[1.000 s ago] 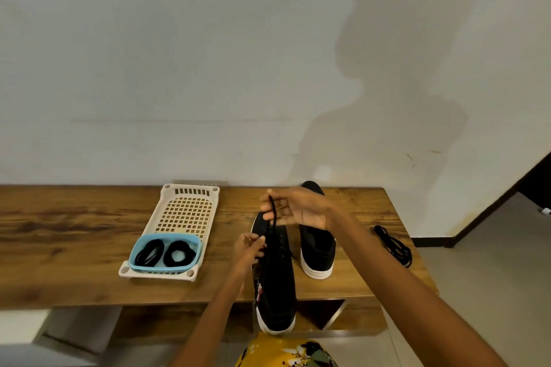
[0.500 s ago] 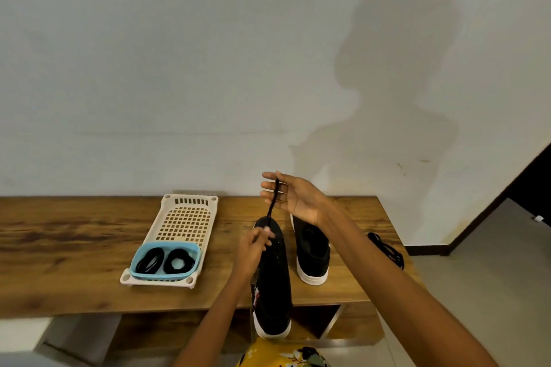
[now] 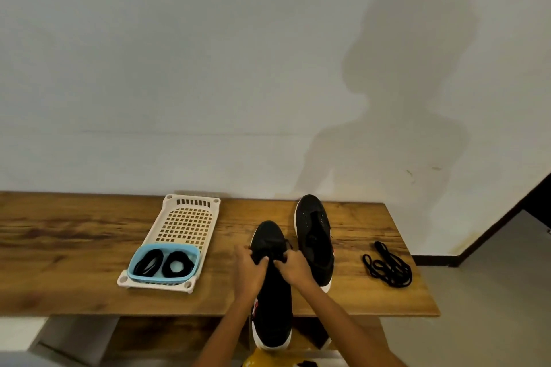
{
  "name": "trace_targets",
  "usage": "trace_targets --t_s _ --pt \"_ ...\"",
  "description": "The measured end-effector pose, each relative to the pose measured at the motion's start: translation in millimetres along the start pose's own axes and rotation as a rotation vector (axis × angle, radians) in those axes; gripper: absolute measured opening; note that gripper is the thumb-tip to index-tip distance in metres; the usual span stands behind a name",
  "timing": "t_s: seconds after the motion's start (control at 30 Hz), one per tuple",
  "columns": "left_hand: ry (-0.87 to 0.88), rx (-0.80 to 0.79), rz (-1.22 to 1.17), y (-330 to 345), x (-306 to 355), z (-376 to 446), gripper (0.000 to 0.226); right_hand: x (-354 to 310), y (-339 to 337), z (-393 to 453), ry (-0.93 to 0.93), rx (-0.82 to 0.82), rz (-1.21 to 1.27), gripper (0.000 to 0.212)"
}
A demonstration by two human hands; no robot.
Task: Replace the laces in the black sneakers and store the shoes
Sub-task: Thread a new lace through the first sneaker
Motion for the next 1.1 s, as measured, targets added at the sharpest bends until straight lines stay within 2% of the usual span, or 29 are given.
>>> trace_targets --t_s 0.07,0.13,0.23,0.4,0.53,0.63,0.7,0.77,0.83,0.87,0.93,0.97,1.0,1.03,1.1 --pt "0.041 -0.133 0.061 19.1 -0.8 -8.6 0.046 -5.2 -3.8 -1.4 -0.035 0.004 0.054 0.013" --pt "0.076 -0.175 0.122 25.2 1.3 -10.7 0.051 -12.2 -5.3 -5.3 -0.041 -0.111 0.193 0.026" --pt "0.063 -0.139 0.125 21.4 1.1 -7.9 0.057 -22.9 -22.5 -13.0 0.017 -0.234 0.499 0.024" --pt "0.054 -0.115 0.103 20.3 -5.9 -10.2 0.047 -43.5 -55.3 -20.9 -0.027 -0.293 0.701 0.028" --pt "0.082 -0.097 0.162 17.3 0.6 -13.7 0.04 -50.2 -55.1 -24.7 -0.039 -0.427 0.931 0.026" --pt "0.099 -0.068 0.215 11.1 8.1 -13.8 0.047 -52.6 -64.8 -25.8 -0.034 -0.456 1.331 0.037" --pt "0.091 -0.026 0.232 2.5 10.9 -12.8 0.054 -53.6 -80.7 -25.9 -0.101 -0.444 1.579 0.031" --pt "0.073 0.005 0.244 -3.5 11.3 -13.4 0.051 -57.3 -92.0 -25.4 -0.177 -0.467 1.672 0.024" --pt "0.103 -0.005 0.287 -3.7 14.7 -13.9 0.043 -62.5 -97.8 -29.1 -0.176 -0.504 1.488 0.026" --pt "0.129 -0.022 0.308 -1.8 16.7 -13.7 0.038 -66.6 -99.1 -32.6 -0.175 -0.519 1.24 0.029" --pt "0.16 -0.049 0.34 1.7 18.6 -11.4 0.029 -75.4 -100.2 -43.8 -0.217 -0.517 0.586 0.031" --pt "0.166 -0.058 0.355 2.4 20.3 -10.8 0.026 -80.6 -105.9 -49.5 -0.248 -0.497 0.388 0.03" --pt "0.173 -0.065 0.371 3.0 22.2 -10.5 0.025 -87.4 -116.0 -54.3 -0.278 -0.47 0.34 0.03" --pt "0.178 -0.073 0.386 3.4 23.7 -10.7 0.024 -94.7 -128.8 -57.5 -0.301 -0.444 0.405 0.031" --pt "0.192 -0.087 0.418 5.6 25.8 -11.1 0.026 -101.1 -154.2 -58.1 -0.293 -0.449 0.792 0.037"
Point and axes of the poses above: each hand's wrist, its own z-axis towards the middle knuckle, its own y-axis out of the palm, x = y × z, the point moved 10 cm from there along z, towards the middle knuckle, and after that the axes turned 11 degrees about y, right-handed, at the moved point
